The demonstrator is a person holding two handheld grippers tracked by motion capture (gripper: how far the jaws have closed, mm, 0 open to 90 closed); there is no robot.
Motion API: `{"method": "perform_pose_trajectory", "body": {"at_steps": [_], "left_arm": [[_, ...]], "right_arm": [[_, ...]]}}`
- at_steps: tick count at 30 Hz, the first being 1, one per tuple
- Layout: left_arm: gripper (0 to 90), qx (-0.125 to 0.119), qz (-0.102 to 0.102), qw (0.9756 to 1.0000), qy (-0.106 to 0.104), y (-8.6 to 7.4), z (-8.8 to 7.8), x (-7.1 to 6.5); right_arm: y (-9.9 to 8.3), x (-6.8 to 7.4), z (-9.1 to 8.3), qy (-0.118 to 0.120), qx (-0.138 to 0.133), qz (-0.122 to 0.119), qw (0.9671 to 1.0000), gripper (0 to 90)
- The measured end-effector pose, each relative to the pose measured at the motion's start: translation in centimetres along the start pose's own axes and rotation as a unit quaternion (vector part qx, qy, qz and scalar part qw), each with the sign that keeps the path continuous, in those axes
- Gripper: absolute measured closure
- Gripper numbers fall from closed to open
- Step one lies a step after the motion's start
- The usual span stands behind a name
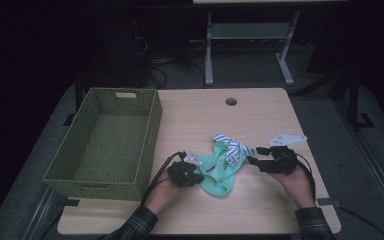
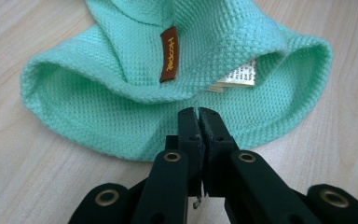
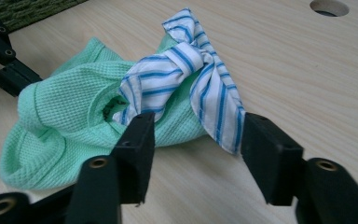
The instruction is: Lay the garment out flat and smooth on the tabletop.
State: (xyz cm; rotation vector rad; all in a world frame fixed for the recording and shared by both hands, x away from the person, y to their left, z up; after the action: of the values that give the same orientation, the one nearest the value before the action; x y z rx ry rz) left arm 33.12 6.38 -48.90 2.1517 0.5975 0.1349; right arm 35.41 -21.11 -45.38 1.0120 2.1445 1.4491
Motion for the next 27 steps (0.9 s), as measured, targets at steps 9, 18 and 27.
{"method": "perform_pose_trajectory", "body": {"at_steps": [9, 18, 27], "left_arm": [[87.7, 0.014, 0.015, 0.9998, 0.006, 0.2, 0.0, -0.1], [87.7, 0.013, 0.011, 0.9998, 0.007, 0.2, 0.1, -0.2], [87.7, 0.016, 0.013, 0.9998, 0.006, 0.2, 0.1, -0.2]], "right_arm": [[0.5, -1.9, 2.0, 0.006, 0.02, 0.013, 0.9997, 55.2], [0.9, -2.6, 3.2, 0.023, 0.028, 0.016, 0.9992, 55.5], [-0.2, -2.3, 4.4, 0.046, 0.057, 0.024, 0.997, 72.9]]}}
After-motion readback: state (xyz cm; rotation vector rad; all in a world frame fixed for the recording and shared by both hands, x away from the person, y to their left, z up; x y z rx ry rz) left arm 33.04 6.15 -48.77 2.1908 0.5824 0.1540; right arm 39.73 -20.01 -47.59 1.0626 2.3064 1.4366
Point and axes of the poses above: each handheld gripper's, and its own axes: z roughly forward along the jaws, y roughly out of its top, x roughly to its left, the point moved 4 cm from there along z, roughly forward along the jaws, and after that the axes turned 14 degrees about -x, right-handed, at the moved point
